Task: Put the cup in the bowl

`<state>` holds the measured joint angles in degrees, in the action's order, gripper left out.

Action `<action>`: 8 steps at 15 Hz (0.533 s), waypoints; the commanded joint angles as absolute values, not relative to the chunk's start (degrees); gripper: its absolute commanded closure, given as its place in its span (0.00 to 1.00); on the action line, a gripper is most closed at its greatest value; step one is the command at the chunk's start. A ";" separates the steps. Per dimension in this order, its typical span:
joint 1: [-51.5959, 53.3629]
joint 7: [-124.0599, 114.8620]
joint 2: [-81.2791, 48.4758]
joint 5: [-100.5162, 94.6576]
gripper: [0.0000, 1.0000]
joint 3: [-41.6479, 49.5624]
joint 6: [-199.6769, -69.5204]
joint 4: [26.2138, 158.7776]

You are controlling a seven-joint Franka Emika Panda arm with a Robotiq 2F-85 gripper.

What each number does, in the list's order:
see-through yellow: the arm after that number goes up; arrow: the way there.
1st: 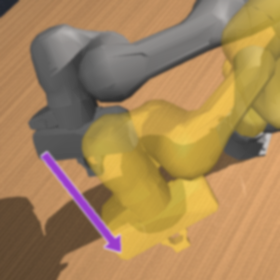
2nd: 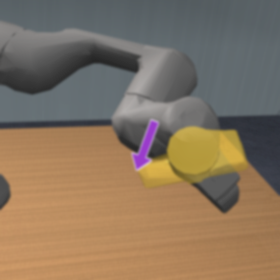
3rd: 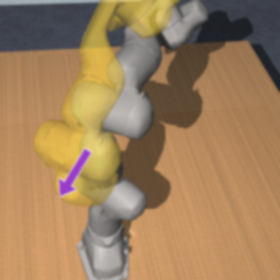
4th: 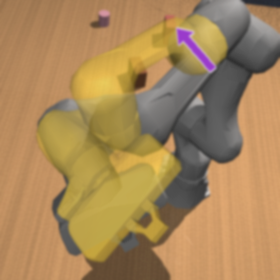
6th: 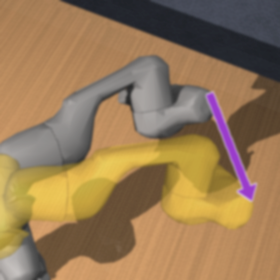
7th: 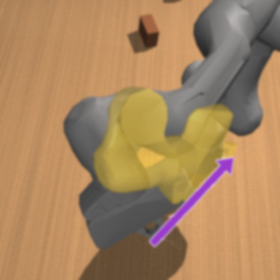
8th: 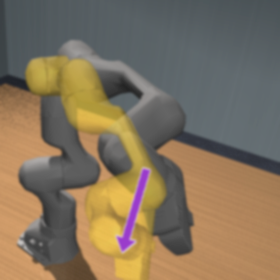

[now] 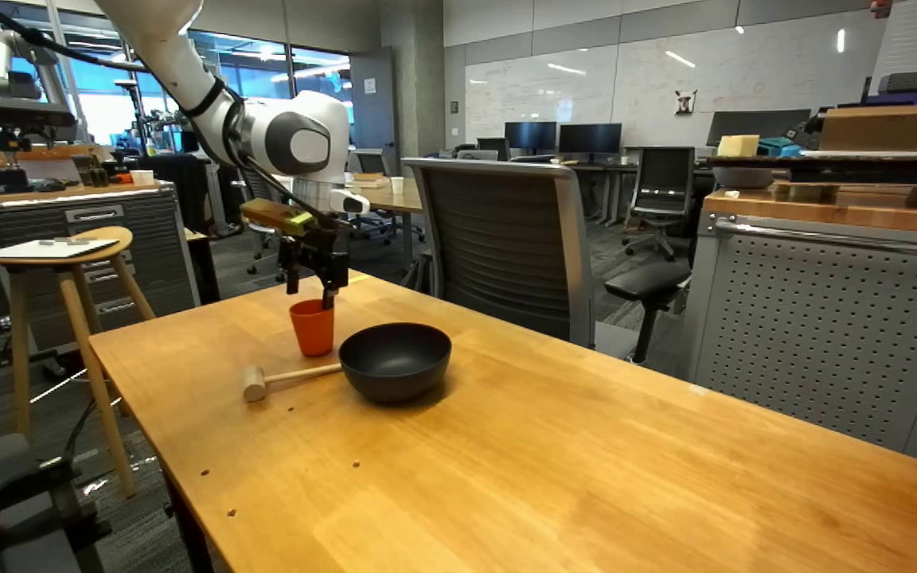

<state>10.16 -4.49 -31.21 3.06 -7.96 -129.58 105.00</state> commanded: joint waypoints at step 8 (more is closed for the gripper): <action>11.16 -8.45 -28.79 -0.95 0.00 -5.19 -129.70 105.89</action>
<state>10.43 -6.92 -30.01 -0.21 -5.85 -129.68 105.04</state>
